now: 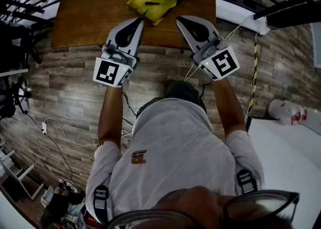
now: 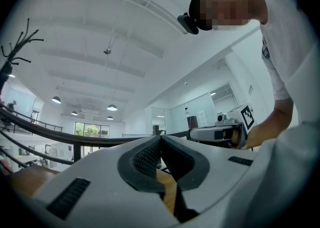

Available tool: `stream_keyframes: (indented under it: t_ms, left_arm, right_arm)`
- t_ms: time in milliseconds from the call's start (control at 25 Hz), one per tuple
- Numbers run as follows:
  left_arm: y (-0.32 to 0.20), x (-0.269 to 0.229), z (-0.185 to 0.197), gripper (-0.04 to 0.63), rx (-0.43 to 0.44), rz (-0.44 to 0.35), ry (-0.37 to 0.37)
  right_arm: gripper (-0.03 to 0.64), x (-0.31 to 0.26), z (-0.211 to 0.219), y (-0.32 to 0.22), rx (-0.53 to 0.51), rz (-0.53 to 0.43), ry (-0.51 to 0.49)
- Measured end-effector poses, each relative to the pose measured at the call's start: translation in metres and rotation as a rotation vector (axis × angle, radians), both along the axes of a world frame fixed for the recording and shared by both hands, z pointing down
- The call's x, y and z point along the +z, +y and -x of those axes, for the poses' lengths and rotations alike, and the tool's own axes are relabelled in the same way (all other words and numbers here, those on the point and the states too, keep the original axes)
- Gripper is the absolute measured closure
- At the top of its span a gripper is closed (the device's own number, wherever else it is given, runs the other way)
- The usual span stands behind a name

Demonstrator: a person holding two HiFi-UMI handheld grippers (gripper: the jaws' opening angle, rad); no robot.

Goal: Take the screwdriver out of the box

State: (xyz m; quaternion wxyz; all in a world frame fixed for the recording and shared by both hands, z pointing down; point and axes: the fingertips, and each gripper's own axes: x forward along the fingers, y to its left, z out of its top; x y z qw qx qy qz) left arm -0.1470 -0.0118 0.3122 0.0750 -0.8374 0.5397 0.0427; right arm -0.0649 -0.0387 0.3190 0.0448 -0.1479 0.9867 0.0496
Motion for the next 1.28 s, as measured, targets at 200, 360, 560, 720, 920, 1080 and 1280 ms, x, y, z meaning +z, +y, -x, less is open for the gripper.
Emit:
stream_keyframes:
  t_ms: [200, 360, 560, 720, 920, 1080, 1280]
  left_arm:
    - [-0.045, 0.011, 0.008, 0.577, -0.007, 0.038, -0.023]
    - [-0.083, 0.019, 0.014, 0.575, -0.018, 0.058, -0.036]
    - [-0.115, 0.028, 0.014, 0.575, -0.027, 0.079, -0.054]
    - [-0.135, 0.039, 0.010, 0.575, -0.024, 0.120, -0.098]
    - [-0.163, 0.055, 0.015, 0.575, 0.000, 0.186, -0.179]
    - [-0.184, 0.073, 0.019, 0.575, 0.031, 0.252, -0.270]
    - [-0.204, 0.095, 0.025, 0.574, 0.086, 0.323, -0.377]
  right_arm:
    - [0.584, 0.002, 0.009, -0.046, -0.023, 0.013, 0.006]
    - [0.584, 0.004, 0.013, -0.082, -0.039, 0.013, 0.008]
    - [0.584, 0.010, 0.013, -0.113, -0.053, 0.019, 0.019]
    - [0.584, 0.013, 0.010, -0.130, -0.061, 0.022, 0.023]
    - [0.584, 0.013, 0.008, -0.149, -0.060, 0.037, 0.021]
    - [0.584, 0.018, 0.005, -0.161, -0.047, 0.056, 0.031]
    - [0.584, 0.021, 0.006, -0.175, -0.017, 0.065, 0.040]
